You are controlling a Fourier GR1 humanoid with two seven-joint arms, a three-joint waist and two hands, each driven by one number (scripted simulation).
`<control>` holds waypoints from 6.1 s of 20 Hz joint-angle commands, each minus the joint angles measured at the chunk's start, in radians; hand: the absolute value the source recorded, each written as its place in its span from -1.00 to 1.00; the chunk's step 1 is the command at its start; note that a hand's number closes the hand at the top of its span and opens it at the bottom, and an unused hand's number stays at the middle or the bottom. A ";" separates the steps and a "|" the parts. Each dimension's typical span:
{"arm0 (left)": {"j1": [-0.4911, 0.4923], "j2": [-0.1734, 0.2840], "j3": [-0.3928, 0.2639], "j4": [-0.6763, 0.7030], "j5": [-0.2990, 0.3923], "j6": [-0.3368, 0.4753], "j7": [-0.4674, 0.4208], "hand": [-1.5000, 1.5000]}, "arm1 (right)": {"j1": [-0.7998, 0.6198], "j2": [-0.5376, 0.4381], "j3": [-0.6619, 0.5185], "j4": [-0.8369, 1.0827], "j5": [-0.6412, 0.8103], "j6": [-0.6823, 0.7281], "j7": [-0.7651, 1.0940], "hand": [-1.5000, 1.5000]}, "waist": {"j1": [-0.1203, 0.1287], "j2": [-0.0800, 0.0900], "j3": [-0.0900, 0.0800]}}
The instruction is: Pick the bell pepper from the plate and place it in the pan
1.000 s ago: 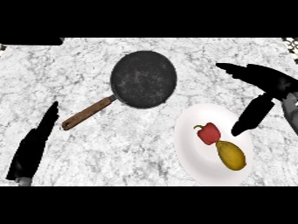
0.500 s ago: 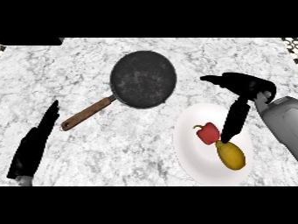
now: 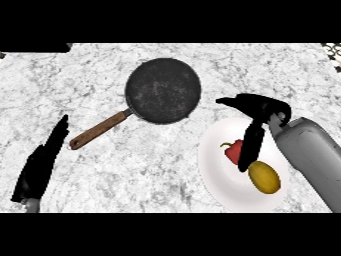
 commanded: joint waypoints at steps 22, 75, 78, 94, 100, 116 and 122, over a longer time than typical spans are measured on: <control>0.060 -0.040 0.078 -0.096 -0.030 -0.091 0.034 0.00 | 0.075 0.122 0.015 0.122 0.233 0.074 0.050 -1.00 | 0.004 0.000 0.000; 0.034 -0.128 0.130 -0.075 -0.135 -0.158 0.008 0.00 | -0.014 0.430 -0.028 -0.112 1.402 -0.637 0.549 1.00 | 0.024 0.005 0.000; -0.008 -0.130 0.132 -0.004 -0.145 -0.162 -0.001 0.00 | -0.125 0.430 -0.084 -0.008 1.327 -0.685 0.527 1.00 | 0.037 0.012 -0.001; -0.043 -0.157 0.088 -0.059 -0.168 -0.165 0.027 0.00 | -0.346 0.431 -0.375 0.713 1.065 -1.001 0.177 1.00 | 0.102 0.035 0.001; -0.082 -0.162 0.081 -0.036 -0.163 -0.180 0.021 0.00 | -0.319 0.431 -0.533 0.725 0.800 -1.144 0.081 -1.00 | 0.117 0.049 0.006; -0.071 -0.172 0.089 -0.028 -0.167 -0.170 0.033 0.00 | -0.361 0.431 -0.630 0.807 0.654 -1.776 -0.268 -1.00 | 0.102 0.036 0.003; -0.031 -0.136 0.139 -0.026 -0.143 -0.184 0.024 0.00 | -0.300 0.431 -0.602 0.790 0.577 -1.971 -0.287 -1.00 | 0.059 0.010 0.002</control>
